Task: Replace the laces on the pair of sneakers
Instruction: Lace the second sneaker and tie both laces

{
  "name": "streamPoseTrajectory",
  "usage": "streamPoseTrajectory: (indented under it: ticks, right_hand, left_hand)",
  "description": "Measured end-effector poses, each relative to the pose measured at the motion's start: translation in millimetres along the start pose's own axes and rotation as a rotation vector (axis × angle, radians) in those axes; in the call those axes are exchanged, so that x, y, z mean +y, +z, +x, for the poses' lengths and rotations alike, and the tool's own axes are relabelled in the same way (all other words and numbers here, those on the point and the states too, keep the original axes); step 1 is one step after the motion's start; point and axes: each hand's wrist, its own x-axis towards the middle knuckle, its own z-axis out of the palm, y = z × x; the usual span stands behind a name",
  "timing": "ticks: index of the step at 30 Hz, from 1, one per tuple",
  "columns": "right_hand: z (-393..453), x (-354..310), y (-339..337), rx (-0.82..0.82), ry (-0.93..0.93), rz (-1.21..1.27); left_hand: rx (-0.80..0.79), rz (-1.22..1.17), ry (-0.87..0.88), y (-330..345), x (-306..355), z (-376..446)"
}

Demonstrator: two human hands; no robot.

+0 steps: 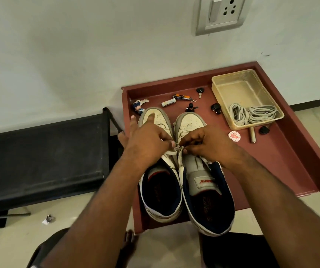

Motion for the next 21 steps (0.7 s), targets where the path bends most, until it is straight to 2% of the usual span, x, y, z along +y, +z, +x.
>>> streamPoseTrajectory:
  ticks: [3,6,11,13,16,18,21]
  right_hand:
    - [1,1,1,0.007,-0.002,-0.006]
    - [2,0,0,-0.016,-0.002,-0.01]
    - [0,-1,-4,-0.041,0.017,0.013]
    - [1,-2,-3,-0.045,0.02,0.016]
    - [2,-3,-2,-0.052,0.026,0.024]
    - [3,-3,-2,-0.045,0.028,0.025]
    - [3,-1,-1,-0.032,0.03,0.029]
  left_hand:
    - [-0.072,0.004,-0.039,0,-4,4]
    - [-0.078,0.048,-0.022,-2,3,3]
    - [0.094,0.179,-0.072,-29,-25,5]
    - [0.148,0.133,-0.105,-41,-41,7]
    - [0.026,-0.083,0.052,-31,-36,6]
    - [-0.058,-0.067,0.102,-15,-26,7]
    - [-0.056,-0.026,0.078,-6,-22,13]
